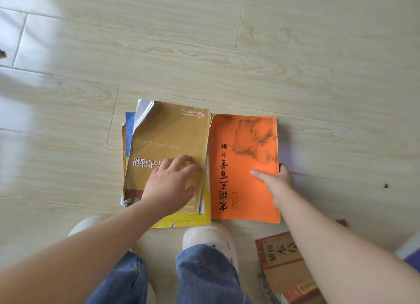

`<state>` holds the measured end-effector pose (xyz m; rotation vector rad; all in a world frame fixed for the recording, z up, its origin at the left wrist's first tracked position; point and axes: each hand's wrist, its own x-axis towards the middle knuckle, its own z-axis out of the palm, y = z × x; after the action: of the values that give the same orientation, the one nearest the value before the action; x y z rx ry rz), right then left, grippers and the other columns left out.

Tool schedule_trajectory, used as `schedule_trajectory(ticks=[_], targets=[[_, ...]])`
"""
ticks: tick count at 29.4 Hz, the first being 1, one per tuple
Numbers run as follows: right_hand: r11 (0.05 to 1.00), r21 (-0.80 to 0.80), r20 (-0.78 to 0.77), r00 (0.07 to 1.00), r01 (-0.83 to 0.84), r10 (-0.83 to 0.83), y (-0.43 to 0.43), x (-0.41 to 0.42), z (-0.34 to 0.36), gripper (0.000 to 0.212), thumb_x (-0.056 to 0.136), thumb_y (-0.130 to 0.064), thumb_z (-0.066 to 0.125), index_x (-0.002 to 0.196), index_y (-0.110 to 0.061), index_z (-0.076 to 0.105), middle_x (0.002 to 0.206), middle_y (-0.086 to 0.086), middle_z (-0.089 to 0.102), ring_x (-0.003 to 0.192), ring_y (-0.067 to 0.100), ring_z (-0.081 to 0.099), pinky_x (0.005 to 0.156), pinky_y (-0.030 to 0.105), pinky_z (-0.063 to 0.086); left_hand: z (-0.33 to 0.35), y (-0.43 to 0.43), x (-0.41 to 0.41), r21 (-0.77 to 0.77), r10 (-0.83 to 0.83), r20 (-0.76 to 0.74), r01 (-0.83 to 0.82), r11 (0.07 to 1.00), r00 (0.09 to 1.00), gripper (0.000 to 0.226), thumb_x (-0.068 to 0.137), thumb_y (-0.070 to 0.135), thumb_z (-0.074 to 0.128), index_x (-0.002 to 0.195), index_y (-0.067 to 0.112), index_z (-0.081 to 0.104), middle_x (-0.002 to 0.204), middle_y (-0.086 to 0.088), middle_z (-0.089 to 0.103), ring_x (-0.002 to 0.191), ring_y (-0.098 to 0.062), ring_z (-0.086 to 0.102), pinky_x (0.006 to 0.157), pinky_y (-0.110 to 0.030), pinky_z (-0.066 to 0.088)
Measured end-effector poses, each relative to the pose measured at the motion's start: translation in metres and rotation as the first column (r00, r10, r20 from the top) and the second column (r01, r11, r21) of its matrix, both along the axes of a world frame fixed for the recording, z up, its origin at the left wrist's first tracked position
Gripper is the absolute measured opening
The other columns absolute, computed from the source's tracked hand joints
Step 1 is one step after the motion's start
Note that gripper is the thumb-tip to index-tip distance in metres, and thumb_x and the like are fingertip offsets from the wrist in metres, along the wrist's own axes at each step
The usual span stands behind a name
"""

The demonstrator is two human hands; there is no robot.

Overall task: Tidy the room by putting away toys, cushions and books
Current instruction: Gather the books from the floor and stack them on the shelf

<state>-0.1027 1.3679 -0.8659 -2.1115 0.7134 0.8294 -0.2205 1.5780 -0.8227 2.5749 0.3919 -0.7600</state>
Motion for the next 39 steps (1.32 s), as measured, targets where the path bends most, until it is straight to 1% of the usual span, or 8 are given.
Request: schedule_trajectory(ticks=[8, 14, 18, 23, 27, 30, 32, 39], targets=[[0.969, -0.146, 0.368, 0.899, -0.197, 0.238, 0.021, -0.027, 0.045, 0.024, 0.081, -0.023, 0.071, 0.093, -0.010, 0.054, 0.079, 0.005, 0.063, 0.080, 0.032, 0.060, 0.065, 0.035, 0.041, -0.001, 0.016, -0.004, -0.205, 0.295, -0.050, -0.299, 0.932, 0.954, 0.054, 0.088, 0.028, 0.060, 0.138, 0.026, 0.042, 0.142, 0.004, 0.043, 0.128, -0.024, 0.036, 0.105, -0.030, 0.029], [0.954, -0.226, 0.663, 0.687, -0.195, 0.298, 0.051, -0.016, 0.099, 0.028, 0.079, -0.025, 0.073, 0.099, -0.008, 0.061, 0.082, 0.004, 0.069, 0.076, 0.031, 0.062, 0.059, 0.027, 0.026, 0.009, 0.024, 0.004, -0.632, 0.664, -0.309, -0.669, 0.392, 0.681, 0.067, 0.082, 0.023, 0.071, 0.140, 0.026, 0.037, 0.135, 0.001, 0.046, 0.118, -0.015, 0.046, 0.092, -0.027, 0.036], [0.937, 0.090, 0.756, 0.636, -0.339, 0.157, 0.074, 0.004, 0.137, 0.021, 0.067, -0.026, 0.071, 0.082, -0.028, 0.056, 0.063, -0.025, 0.060, 0.061, -0.004, 0.051, 0.057, 0.008, 0.035, 0.023, 0.043, 0.017, -0.760, 0.755, -0.295, -0.623, 0.187, 0.586, 0.116, 0.044, 0.052, 0.083, 0.144, 0.027, 0.029, 0.144, -0.002, 0.039, 0.131, -0.015, 0.040, 0.103, -0.033, 0.035], [0.651, 0.666, 0.497, 0.868, -0.363, -0.024, 0.105, 0.019, 0.139, 0.028, 0.063, -0.010, 0.070, 0.084, -0.019, 0.053, 0.071, -0.014, 0.069, 0.066, -0.001, 0.063, 0.065, 0.016, 0.050, 0.042, 0.078, 0.024, -0.921, 0.711, -0.244, -0.387, 0.044, 0.660, 0.093, 0.045, 0.053, 0.086, 0.121, 0.012, 0.054, 0.109, -0.005, 0.070, 0.099, -0.019, 0.068, 0.080, -0.031, 0.055], [0.827, 0.497, 0.237, 0.958, -0.263, 0.162, 0.126, -0.014, 0.076, 0.027, 0.072, -0.014, 0.077, 0.087, -0.017, 0.054, 0.091, 0.001, 0.068, 0.079, 0.015, 0.063, 0.072, 0.027, 0.051, 0.022, 0.082, -0.009, -0.739, 0.818, -0.358, -0.672, 0.048, 0.451, 0.036, 0.071, 0.026, 0.077, 0.100, 0.008, 0.065, 0.073, -0.001, 0.074, 0.064, -0.015, 0.071, 0.058, -0.031, 0.058], [0.895, 0.137, 0.062, 0.905, -0.425, 0.420, 0.127, -0.048, 0.034, 0.042, 0.077, -0.023, 0.073, 0.112, -0.014, 0.052, 0.121, 0.013, 0.058, 0.104, 0.025, 0.058, 0.089, 0.035, 0.049, -0.006, 0.079, -0.036, -0.203, 0.871, -0.157, -0.878, 0.433, 0.465, 0.054, 0.062, 0.050, 0.075, 0.098, 0.012, 0.062, 0.103, -0.010, 0.066, 0.094, -0.026, 0.064, 0.085, -0.041, 0.054], [0.894, 0.050, 0.035, 0.895, -0.445, 0.444, 0.130, -0.059, 0.025, 0.070, 0.076, -0.028, 0.074, 0.133, -0.010, 0.038, 0.135, 0.009, 0.044, 0.122, 0.027, 0.047, 0.100, 0.041, 0.042, -0.012, 0.072, -0.043, -0.088, 0.844, -0.061, -0.845, 0.528, 0.534, 0.065, 0.069, 0.044, 0.077, 0.119, 0.013, 0.050, 0.126, -0.009, 0.047, 0.116, -0.026, 0.049, 0.097, -0.040, 0.043], [0.957, 0.287, -0.256, 0.960, -0.037, 0.114, 0.133, -0.065, 0.024, 0.040, 0.070, -0.022, 0.082, 0.091, -0.014, 0.048, 0.105, 0.010, 0.064, 0.092, 0.026, 0.064, 0.084, 0.039, 0.053, -0.017, 0.074, -0.041, -0.351, 0.824, -0.531, -0.936, -0.002, 0.197, 0.062, 0.068, 0.029, 0.082, 0.118, 0.009, 0.052, 0.108, -0.014, 0.065, 0.088, -0.028, 0.065, 0.066, -0.034, 0.054]])
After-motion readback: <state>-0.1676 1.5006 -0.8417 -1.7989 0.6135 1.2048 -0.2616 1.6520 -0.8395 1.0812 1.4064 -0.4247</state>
